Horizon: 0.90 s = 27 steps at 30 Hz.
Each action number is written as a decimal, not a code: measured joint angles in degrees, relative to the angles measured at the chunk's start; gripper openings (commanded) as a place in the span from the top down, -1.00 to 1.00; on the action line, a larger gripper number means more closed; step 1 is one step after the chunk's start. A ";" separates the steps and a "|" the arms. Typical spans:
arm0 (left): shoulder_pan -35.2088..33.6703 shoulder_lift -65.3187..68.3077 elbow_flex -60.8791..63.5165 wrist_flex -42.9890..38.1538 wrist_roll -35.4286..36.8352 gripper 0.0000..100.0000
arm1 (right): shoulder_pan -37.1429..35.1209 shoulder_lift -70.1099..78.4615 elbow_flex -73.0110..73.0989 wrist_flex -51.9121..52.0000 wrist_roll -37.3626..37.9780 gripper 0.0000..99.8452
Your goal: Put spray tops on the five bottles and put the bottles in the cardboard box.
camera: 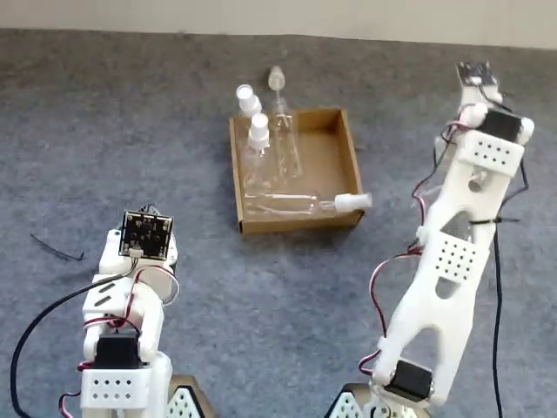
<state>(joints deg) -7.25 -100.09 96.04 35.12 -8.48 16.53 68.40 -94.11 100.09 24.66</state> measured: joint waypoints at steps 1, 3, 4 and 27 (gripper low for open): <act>0.00 0.00 0.00 0.00 0.00 0.96 | -0.88 -1.14 0.00 0.00 -1.41 0.38; 0.00 0.00 0.00 0.00 0.00 0.96 | -2.55 -4.22 0.00 0.00 -4.75 0.38; 0.00 0.00 0.00 0.00 0.00 0.96 | -3.52 -5.71 0.00 0.00 -6.24 0.38; 0.00 0.00 0.00 0.00 0.00 0.96 | -38.59 -8.18 -0.35 0.00 -24.00 0.38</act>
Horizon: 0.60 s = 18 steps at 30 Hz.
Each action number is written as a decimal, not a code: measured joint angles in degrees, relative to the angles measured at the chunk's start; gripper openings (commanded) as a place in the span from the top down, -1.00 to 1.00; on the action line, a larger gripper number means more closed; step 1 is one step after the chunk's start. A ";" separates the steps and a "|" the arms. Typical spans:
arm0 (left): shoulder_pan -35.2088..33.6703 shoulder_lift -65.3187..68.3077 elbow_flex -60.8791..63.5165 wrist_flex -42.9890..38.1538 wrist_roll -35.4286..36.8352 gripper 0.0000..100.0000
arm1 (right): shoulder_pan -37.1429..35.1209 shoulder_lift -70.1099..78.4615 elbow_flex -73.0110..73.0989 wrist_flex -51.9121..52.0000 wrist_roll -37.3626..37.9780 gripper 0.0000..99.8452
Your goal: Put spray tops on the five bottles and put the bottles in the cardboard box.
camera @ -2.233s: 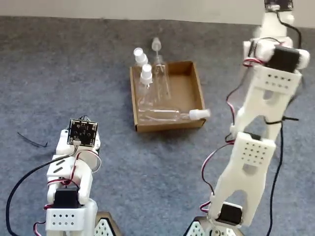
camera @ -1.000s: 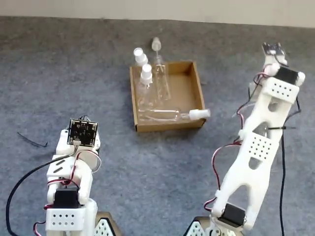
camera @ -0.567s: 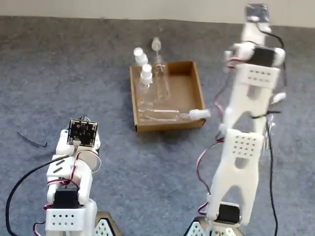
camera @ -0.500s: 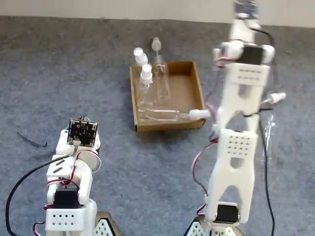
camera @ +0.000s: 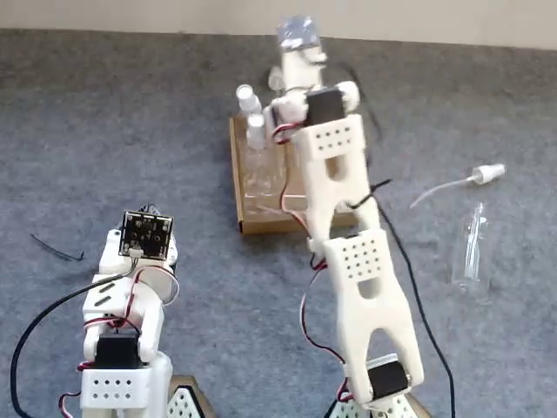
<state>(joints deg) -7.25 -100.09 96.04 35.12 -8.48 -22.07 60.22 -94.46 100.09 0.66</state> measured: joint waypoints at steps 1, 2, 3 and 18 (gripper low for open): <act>0.00 0.00 0.00 0.00 0.00 0.96 | -0.53 1.49 0.09 0.00 0.00 0.38; 0.00 0.00 0.00 0.00 0.00 0.96 | -0.88 2.55 0.09 0.00 0.00 0.38; 0.00 0.00 0.00 0.00 0.00 0.96 | -1.05 3.25 0.09 0.00 0.00 0.38; 0.00 0.00 0.00 0.00 0.00 0.96 | -0.35 6.59 0.09 -1.85 0.00 0.38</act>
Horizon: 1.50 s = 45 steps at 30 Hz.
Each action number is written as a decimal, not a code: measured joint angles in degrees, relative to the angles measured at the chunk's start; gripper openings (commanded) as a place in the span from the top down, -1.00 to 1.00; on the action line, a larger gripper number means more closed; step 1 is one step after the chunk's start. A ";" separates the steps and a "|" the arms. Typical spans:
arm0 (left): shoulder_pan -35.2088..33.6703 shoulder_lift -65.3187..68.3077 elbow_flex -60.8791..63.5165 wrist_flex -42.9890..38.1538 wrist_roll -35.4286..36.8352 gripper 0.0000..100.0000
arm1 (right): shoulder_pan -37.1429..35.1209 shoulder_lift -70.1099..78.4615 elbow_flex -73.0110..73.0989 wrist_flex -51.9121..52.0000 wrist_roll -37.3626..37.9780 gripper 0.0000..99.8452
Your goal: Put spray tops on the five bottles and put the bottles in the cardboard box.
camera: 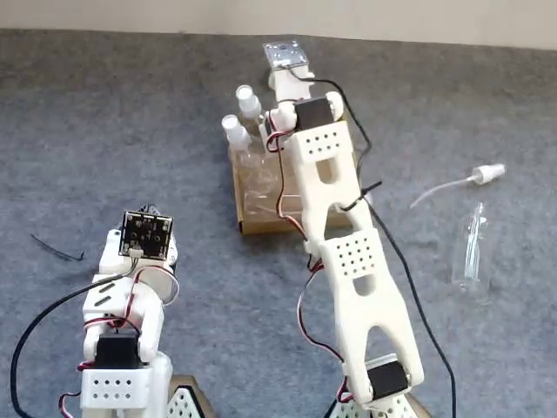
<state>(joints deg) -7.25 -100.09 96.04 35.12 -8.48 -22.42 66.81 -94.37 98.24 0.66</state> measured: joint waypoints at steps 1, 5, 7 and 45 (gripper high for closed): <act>0.00 0.00 0.00 0.00 0.00 0.96 | 0.35 0.00 0.00 0.00 0.00 0.38; 0.35 0.00 0.00 0.00 0.00 0.96 | 1.32 0.26 0.00 0.00 0.00 0.38; 0.35 0.00 0.00 0.00 0.00 0.96 | 1.58 1.93 -0.09 -0.97 -0.18 0.38; 0.35 0.00 0.00 0.00 0.00 0.96 | 12.57 8.53 0.00 -8.44 -0.09 0.99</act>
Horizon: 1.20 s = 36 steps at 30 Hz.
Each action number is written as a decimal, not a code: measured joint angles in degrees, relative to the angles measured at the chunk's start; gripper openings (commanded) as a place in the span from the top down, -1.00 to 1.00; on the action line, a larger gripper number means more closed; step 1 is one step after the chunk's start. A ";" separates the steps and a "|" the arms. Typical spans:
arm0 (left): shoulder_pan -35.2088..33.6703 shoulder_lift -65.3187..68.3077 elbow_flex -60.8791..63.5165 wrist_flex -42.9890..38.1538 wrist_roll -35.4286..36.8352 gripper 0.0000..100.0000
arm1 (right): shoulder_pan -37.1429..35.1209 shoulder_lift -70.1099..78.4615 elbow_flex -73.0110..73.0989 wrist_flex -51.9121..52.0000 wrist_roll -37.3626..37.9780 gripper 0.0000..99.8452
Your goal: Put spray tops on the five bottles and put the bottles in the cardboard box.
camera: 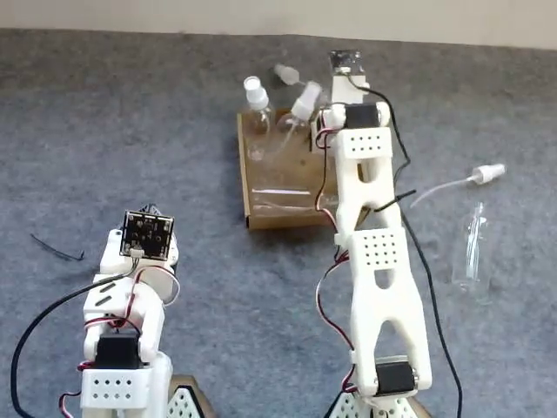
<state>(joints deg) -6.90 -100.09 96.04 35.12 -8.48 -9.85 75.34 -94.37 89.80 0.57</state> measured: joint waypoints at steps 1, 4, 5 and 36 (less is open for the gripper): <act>0.00 0.00 0.00 0.00 0.00 0.96 | -0.26 -0.62 0.00 0.00 0.00 0.99; 0.00 0.00 0.00 0.00 0.00 0.96 | -1.58 -3.08 0.00 0.09 0.00 0.99; 0.00 0.00 0.00 0.00 0.00 0.96 | -2.29 -3.69 0.00 0.09 0.00 0.99; 0.00 0.00 0.00 0.00 0.00 0.96 | -6.33 -18.73 0.00 9.05 0.00 0.99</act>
<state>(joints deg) -6.90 -100.09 96.04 35.12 -8.48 -16.18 56.62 -94.37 98.86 0.57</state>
